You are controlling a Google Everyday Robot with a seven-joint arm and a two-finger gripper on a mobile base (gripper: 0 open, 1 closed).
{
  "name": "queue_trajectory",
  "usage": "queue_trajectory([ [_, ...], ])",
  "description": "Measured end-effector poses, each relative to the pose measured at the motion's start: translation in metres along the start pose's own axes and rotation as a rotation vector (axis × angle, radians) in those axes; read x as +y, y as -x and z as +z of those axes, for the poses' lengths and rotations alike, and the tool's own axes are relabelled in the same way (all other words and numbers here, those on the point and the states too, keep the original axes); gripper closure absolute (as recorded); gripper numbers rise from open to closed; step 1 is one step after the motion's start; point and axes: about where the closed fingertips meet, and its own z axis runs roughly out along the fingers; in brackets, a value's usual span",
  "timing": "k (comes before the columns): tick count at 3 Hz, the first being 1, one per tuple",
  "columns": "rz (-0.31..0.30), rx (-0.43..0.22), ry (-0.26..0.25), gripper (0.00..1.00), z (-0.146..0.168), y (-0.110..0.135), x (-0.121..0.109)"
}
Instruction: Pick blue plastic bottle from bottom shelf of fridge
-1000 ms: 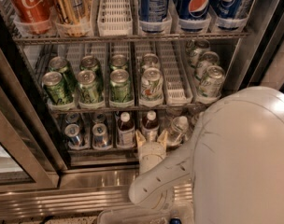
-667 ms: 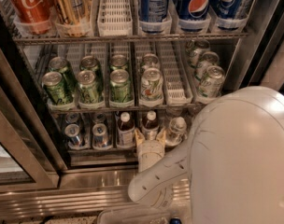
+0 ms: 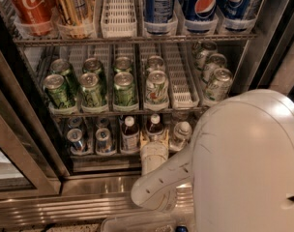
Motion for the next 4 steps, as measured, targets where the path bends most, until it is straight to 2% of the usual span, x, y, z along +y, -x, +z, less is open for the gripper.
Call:
queue_trajectory([
  [2, 0.004, -0.006, 0.003, 0.91, 0.000, 0.002, 0.002],
  [3, 0.063, -0.017, 0.011, 1.00, -0.012, 0.015, 0.002],
  [4, 0.077, -0.024, 0.012, 1.00, -0.017, 0.020, 0.002],
])
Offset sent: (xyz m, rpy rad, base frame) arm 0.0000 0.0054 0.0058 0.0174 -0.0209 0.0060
